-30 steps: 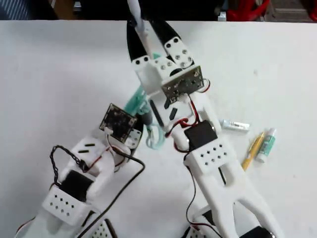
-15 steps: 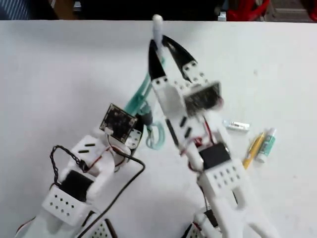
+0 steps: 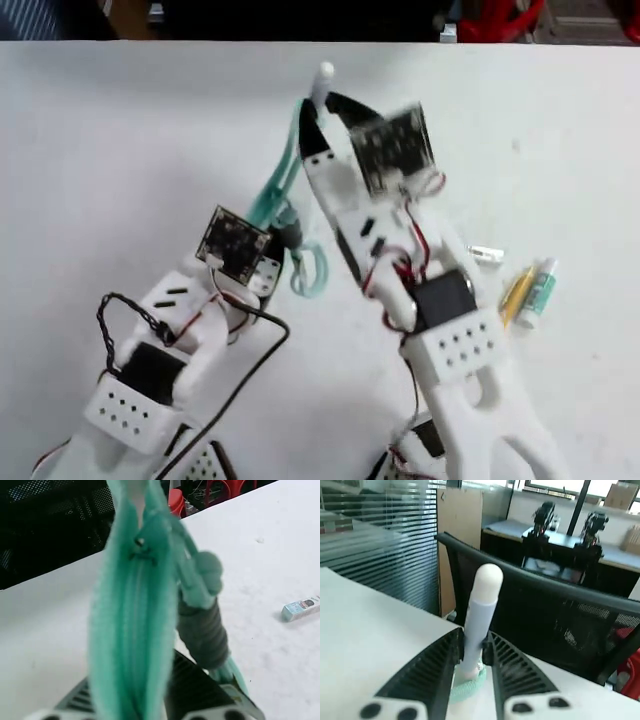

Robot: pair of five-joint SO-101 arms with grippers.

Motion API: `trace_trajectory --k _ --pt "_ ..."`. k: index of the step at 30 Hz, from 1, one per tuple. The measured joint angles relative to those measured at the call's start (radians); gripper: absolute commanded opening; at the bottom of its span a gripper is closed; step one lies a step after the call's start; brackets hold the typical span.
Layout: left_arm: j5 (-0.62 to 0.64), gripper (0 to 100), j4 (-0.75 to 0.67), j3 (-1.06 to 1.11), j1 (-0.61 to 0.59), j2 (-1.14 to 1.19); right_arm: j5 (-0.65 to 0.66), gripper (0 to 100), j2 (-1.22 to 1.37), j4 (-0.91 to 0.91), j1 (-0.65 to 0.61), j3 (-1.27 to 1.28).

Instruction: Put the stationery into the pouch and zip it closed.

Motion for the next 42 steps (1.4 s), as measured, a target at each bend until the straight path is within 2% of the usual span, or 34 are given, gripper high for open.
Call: trace_trajectory --k 2,4,9,17,24,28,33,42 --pt "0.000 2 -0.002 0.000 0.000 0.000 -0.002 26.5 0.071 0.097 0.000 -0.103" --pt "0.000 2 -0.002 0.000 -0.002 0.000 -0.006 33.4 0.129 0.207 0.003 -0.207" --pt "0.000 2 -0.002 0.000 -0.005 0.000 -0.006 30.6 0.163 0.410 0.006 -0.423" --pt "0.000 2 -0.002 0.002 -0.005 0.000 -0.006 28.6 0.164 0.534 0.043 -0.545" --pt "0.000 2 -0.002 0.002 -0.005 0.000 -0.006 20.6 0.081 0.738 0.276 -0.562" --pt "0.000 2 -0.002 0.002 -0.005 0.000 -0.006 20.7 0.054 0.845 0.486 -0.546" --pt "0.000 2 -0.002 0.002 -0.005 0.000 -0.005 21.8 0.157 0.865 0.720 -0.410" --pt "0.000 2 -0.002 0.002 -0.005 0.000 -0.009 21.5 0.477 0.879 0.847 -0.175"
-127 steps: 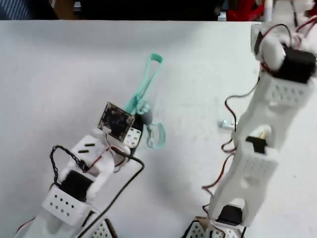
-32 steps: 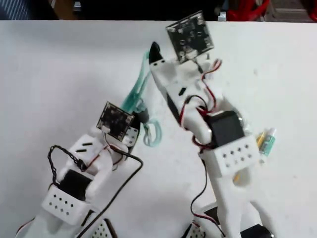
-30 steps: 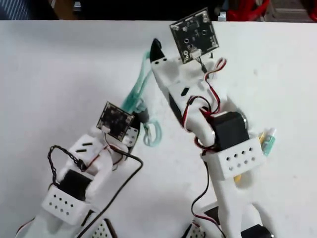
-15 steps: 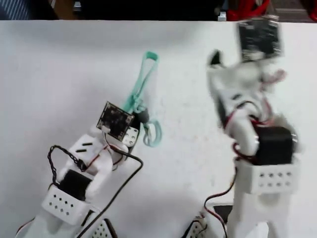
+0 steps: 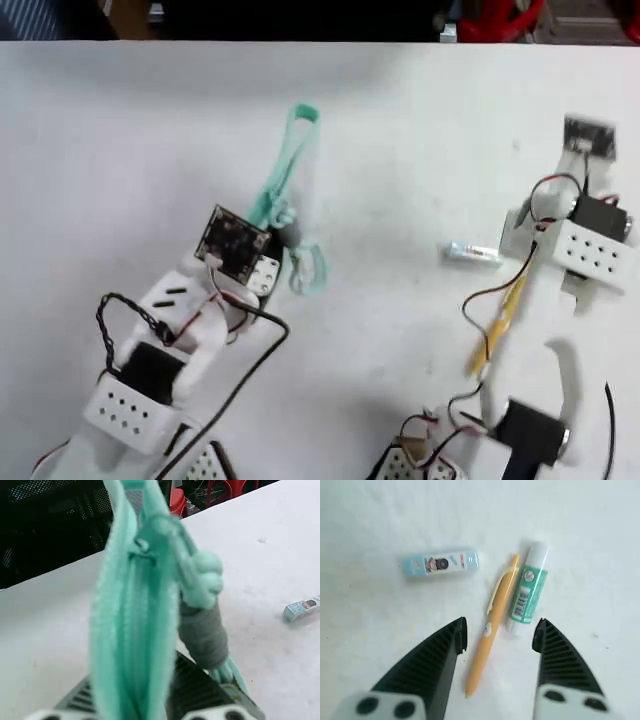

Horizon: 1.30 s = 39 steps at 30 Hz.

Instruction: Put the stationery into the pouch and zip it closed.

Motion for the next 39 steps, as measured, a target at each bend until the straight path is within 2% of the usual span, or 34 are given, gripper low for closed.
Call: trace_trajectory --k 7,13,19,25,36,39 --pt "0.000 2 0.000 0.000 0.000 0.000 -0.135 21.5 0.087 -0.258 0.015 0.157" --pt "0.000 2 0.000 0.000 0.000 0.000 -0.173 21.5 0.161 -0.430 0.018 0.230" --pt "0.000 2 0.000 0.000 0.000 0.000 -0.173 21.4 0.216 -0.463 0.018 0.224" --pt "0.000 2 0.000 0.003 0.000 0.000 -0.173 8.5 0.318 -0.470 0.058 0.190" --pt "0.000 2 -0.060 0.038 0.000 0.000 -0.173 6.3 0.341 -0.470 0.091 0.175" --pt "0.000 2 -0.061 0.040 0.000 0.000 -0.173 1.2 0.341 -0.470 0.092 0.175"
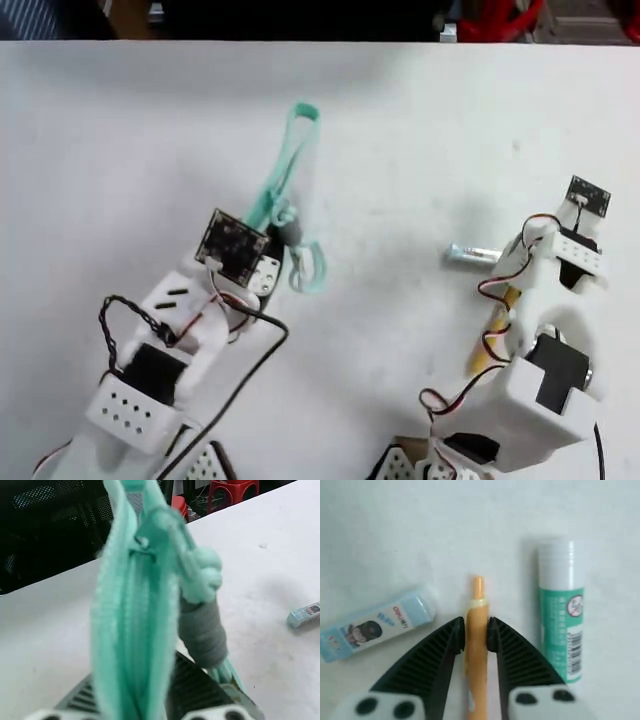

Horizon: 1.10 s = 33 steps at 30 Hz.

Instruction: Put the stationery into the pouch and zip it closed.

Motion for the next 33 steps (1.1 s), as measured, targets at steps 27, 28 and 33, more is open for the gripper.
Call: trace_trajectory --k 27,28,33 --pt "0.000 2 0.000 0.000 0.000 0.000 -0.006 1.7 -0.384 -0.123 0.044 0.316" --pt "0.000 2 0.000 0.000 0.000 0.000 -0.006 1.7 -0.443 -0.146 0.044 0.364" --pt "0.000 2 0.000 0.000 0.000 0.000 -0.006 1.7 -0.726 -0.183 -0.003 0.535"
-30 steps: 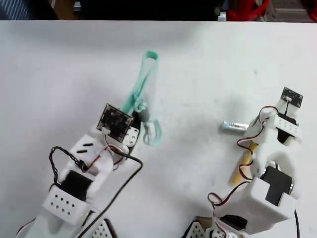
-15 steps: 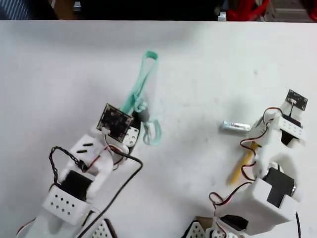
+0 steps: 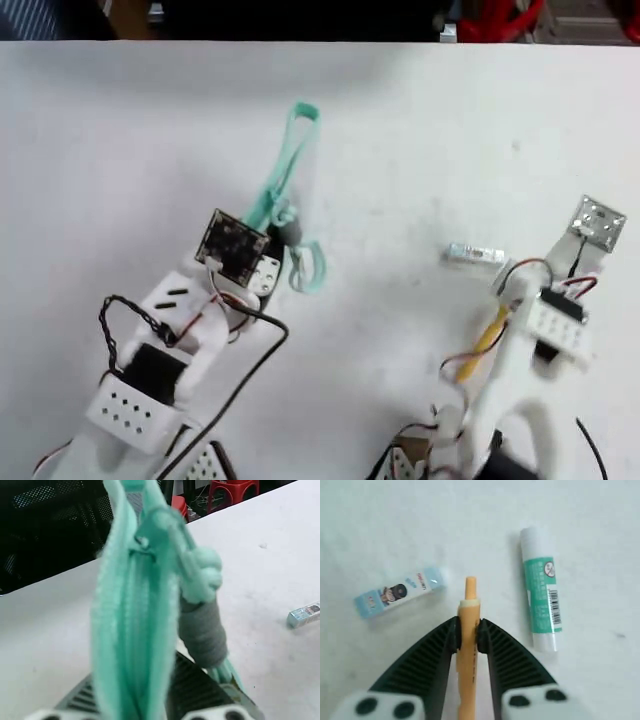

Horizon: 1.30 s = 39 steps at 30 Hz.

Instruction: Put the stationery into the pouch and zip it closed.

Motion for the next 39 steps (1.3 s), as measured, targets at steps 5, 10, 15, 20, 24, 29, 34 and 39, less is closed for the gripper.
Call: trace_trajectory --k 5,10,15,20,24,29,34,39 --pt "0.000 2 0.000 0.000 0.000 0.000 0.000 1.7 -0.245 0.123 -0.074 0.002" --pt "0.000 2 0.000 0.000 -0.002 0.000 0.000 1.7 -0.468 0.299 -0.157 -0.121" --pt "0.000 2 0.000 0.000 -0.002 0.000 0.000 1.7 -0.658 0.433 -0.222 -0.347" --pt "0.000 2 0.000 0.000 -0.002 0.000 0.000 1.7 -0.781 0.456 -0.305 -0.566" --pt "0.000 2 0.000 0.000 -0.002 0.000 0.000 1.7 -0.787 0.456 -0.359 -0.678" --pt "-0.003 2 0.000 0.000 -0.002 0.000 0.000 1.7 -0.790 0.456 -0.402 -0.718" --pt "-0.003 2 0.000 0.000 -0.002 0.000 0.000 1.7 -0.790 0.460 -0.411 -0.718" --pt "-0.003 2 0.000 0.000 -0.002 0.000 0.000 1.7 -0.790 0.460 -0.414 -0.718"
